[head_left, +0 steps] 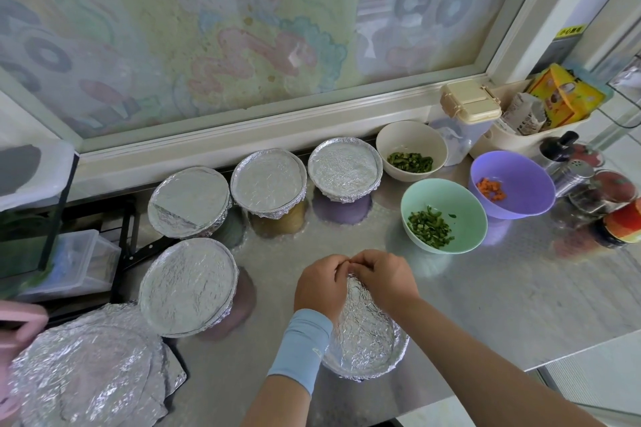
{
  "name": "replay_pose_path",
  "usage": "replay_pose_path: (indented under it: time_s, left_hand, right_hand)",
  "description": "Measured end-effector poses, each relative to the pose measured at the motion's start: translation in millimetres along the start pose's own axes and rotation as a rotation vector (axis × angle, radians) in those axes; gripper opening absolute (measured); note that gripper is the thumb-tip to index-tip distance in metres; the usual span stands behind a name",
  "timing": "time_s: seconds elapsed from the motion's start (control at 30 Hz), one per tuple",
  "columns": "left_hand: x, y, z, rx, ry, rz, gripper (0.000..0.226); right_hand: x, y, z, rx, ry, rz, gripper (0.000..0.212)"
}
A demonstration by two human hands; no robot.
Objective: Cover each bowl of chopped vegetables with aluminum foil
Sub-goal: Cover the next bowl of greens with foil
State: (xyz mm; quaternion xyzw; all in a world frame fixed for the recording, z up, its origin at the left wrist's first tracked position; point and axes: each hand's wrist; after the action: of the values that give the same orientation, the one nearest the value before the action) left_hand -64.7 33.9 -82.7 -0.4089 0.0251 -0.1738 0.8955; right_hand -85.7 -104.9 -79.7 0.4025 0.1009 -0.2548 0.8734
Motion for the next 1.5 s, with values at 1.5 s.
replay_pose_path:
  time_s: [1.5]
  left_hand:
    - [-8,3,-4,0.019,0.023,-0.026,0.016]
  right_hand:
    - [-11,-20,3,0.028,-0.034,0.008,0.012]
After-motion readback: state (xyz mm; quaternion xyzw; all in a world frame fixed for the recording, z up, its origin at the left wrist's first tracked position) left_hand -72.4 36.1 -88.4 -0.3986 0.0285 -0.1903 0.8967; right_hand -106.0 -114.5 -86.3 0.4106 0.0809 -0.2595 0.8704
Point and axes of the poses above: each hand's wrist, its own x-axis towards the middle knuckle, its own z-axis out of the back of the hand, y = z × x, and after that the axes turned 12 degrees about -z, right-handed
